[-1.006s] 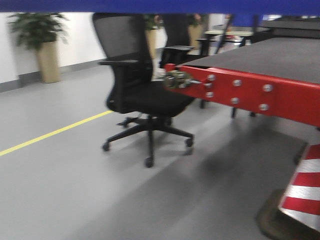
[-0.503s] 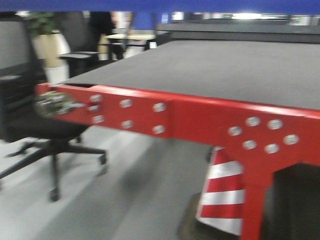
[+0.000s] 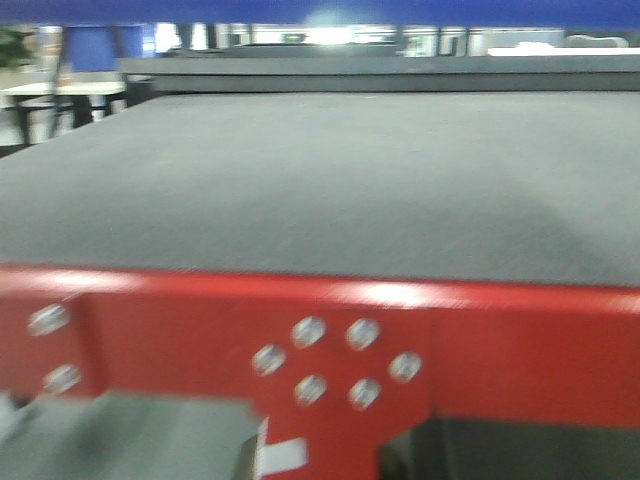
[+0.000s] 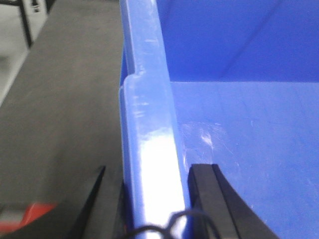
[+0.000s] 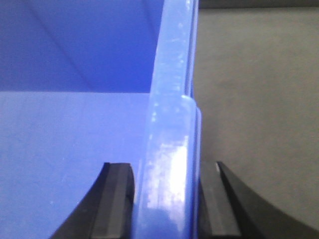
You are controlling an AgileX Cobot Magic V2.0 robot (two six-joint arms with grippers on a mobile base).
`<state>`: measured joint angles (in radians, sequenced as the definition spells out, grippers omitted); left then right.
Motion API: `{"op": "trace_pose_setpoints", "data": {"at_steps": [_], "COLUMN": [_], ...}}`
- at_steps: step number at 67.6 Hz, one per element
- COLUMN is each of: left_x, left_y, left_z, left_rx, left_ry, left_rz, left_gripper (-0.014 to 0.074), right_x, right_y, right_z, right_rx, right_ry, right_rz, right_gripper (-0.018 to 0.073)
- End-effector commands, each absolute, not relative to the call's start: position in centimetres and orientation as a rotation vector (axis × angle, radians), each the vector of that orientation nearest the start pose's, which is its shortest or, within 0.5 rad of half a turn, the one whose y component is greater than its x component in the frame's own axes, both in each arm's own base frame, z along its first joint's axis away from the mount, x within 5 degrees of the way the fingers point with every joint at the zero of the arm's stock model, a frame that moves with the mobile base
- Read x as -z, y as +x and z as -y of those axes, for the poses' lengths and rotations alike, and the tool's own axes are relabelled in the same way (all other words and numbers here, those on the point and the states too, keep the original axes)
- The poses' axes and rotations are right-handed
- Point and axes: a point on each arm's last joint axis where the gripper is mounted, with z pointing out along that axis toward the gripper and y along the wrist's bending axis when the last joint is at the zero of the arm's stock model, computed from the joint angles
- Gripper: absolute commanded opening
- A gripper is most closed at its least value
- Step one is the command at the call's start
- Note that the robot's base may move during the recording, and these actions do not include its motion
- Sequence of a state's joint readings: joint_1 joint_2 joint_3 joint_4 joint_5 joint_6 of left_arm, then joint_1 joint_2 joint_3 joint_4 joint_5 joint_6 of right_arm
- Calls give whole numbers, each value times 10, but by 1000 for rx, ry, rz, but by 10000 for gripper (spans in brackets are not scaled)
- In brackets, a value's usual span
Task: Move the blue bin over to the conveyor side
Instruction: 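Lower the held blue bin onto the dark grey tabletop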
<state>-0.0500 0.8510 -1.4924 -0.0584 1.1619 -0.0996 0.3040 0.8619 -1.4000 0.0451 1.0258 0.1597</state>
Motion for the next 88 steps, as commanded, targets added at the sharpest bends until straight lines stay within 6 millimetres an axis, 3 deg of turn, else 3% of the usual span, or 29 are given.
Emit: {"op": "trace_pose_setpoints", "data": {"at_steps": [1, 88], "left_x": [-520, -520], "left_y": [92, 92], "left_z": [3, 3], "left_rx": [72, 72], "left_ry": [-38, -38], "left_rz": [-1867, -1867], "left_gripper": [-9, -9], "right_x": [-509, -509], "right_y": [109, 109], "right_z": [-31, -32], "right_rx": [-273, -279], "right_ry": [-146, -146], "right_rz": [-1820, -1820], "right_gripper": [-81, -81]}}
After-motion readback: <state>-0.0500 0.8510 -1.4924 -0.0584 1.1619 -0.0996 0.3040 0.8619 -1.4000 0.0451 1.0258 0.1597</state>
